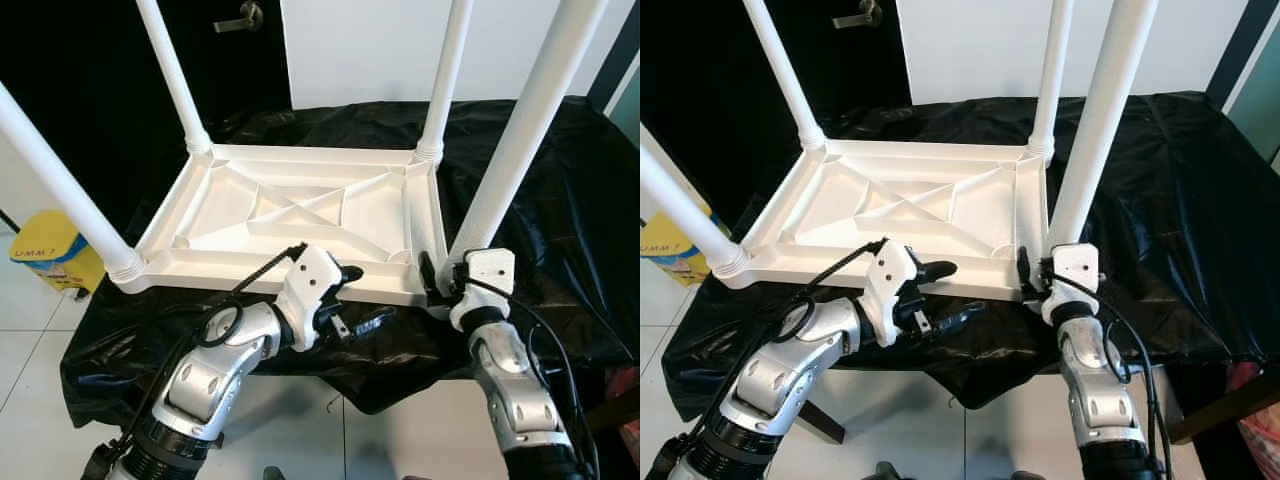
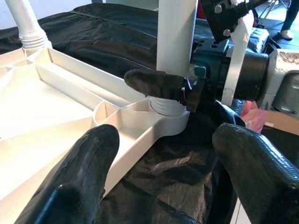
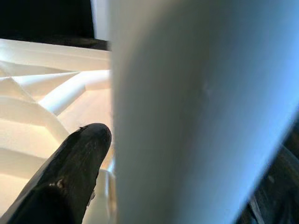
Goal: Building children table
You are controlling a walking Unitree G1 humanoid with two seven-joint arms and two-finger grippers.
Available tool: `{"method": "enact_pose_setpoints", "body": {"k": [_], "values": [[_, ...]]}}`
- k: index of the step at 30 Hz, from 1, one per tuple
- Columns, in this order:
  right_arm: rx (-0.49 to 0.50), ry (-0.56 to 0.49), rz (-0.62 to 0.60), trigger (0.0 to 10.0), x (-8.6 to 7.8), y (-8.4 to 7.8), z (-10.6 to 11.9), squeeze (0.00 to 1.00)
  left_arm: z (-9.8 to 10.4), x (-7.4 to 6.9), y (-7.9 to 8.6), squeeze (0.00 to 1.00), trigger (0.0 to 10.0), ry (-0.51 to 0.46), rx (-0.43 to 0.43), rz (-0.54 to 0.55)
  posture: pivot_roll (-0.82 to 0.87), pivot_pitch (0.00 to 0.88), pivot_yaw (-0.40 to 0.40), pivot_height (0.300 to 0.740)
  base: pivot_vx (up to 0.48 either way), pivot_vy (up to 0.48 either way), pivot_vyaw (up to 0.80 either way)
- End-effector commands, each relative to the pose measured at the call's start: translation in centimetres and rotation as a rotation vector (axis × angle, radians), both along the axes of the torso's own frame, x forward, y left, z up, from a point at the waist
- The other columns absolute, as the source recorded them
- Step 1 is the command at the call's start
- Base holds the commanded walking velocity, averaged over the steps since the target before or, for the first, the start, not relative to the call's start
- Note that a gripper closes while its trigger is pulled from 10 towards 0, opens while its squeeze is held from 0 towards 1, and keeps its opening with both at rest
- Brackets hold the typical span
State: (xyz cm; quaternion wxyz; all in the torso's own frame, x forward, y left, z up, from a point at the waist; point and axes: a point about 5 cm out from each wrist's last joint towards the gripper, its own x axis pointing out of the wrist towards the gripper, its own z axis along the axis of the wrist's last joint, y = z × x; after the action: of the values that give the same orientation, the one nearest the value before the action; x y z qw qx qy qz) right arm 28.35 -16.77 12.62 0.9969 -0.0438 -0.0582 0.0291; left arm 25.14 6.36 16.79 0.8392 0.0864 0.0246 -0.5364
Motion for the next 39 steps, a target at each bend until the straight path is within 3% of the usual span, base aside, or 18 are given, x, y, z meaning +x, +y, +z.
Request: {"method": "enact_pose_setpoints", "body": {"k": [1, 13, 18, 19, 21, 22, 23, 24, 38, 39], "values": [[0.013, 0.002, 0.018, 10.0, 0.1, -0.1, -0.1, 0.0, 0.2, 0.0, 0.1, 0.0, 10.0, -0.026, 0.005, 0.035, -0.05, 0.0, 0.004, 0.74, 0.0, 0.0, 0.0], [0.011, 0.0, 0.245, 10.0, 0.3, -0.7, 0.4, 0.0, 0.1, 0.0, -0.3, 0.0, 10.0, -0.028, 0.006, 0.026, -0.08, 0.019, 0.015, 0.74, 0.0, 0.0, 0.0], [-0.05, 0.008, 0.354, 10.0, 1.1, -1.5, 0.7, 0.0, 0.1, 0.1, -0.5, 0.0, 10.0, -0.023, 0.006, 0.003, -0.12, 0.035, 0.044, 0.74, 0.0, 0.0, 0.0], [-0.049, 0.024, 0.383, 7.6, 1.3, -1.7, 0.6, 0.0, 0.2, 0.1, -0.6, 0.0, 10.0, -0.022, 0.005, -0.002, -0.12, 0.035, 0.044, 0.74, 0.0, 0.0, 0.0], [-0.044, 0.036, 0.401, 7.6, 1.4, -1.7, 0.5, 0.0, 0.2, 0.2, -0.6, 0.0, 10.0, -0.022, 0.004, -0.004, -0.12, 0.035, 0.044, 0.74, 0.0, 0.0, 0.0], [-0.042, 0.042, 0.419, 3.1, 1.6, -1.8, 0.5, 0.0, 0.2, 0.2, -0.7, 0.0, 10.0, -0.022, 0.004, -0.008, -0.13, 0.039, 0.057, 0.74, 0.0, 0.0, 0.0], [-0.04, 0.044, 0.429, 3.1, 1.7, -1.8, 0.4, 0.0, 0.2, 0.2, -0.7, 0.0, 10.0, -0.022, 0.005, -0.01, -0.13, 0.039, 0.057, 0.74, 0.0, 0.0, 0.0], [-0.045, 0.05, 0.437, 0.0, 1.9, -1.9, 0.4, 0.0, 0.2, 0.3, -0.8, 0.0, 10.0, -0.021, 0.004, -0.013, -0.14, 0.04, 0.061, 0.74, 0.0, 0.0, 0.0], [-0.028, 0.093, 0.472, 0.0, 1.9, -2.1, -0.8, 0.0, 0.4, 0.3, -0.6, 0.0, 10.0, -0.02, 0.003, -0.018, -0.13, 0.048, 0.068, 0.74, 0.0, 0.0, 0.0], [-0.02, 0.097, 0.464, 10.0, 1.8, -2.0, -1.0, 0.0, 0.4, 0.3, -0.6, 0.0, 10.0, -0.019, 0.001, -0.016, -0.13, 0.05, 0.066, 0.74, 0.0, 0.0, 0.0]]}}
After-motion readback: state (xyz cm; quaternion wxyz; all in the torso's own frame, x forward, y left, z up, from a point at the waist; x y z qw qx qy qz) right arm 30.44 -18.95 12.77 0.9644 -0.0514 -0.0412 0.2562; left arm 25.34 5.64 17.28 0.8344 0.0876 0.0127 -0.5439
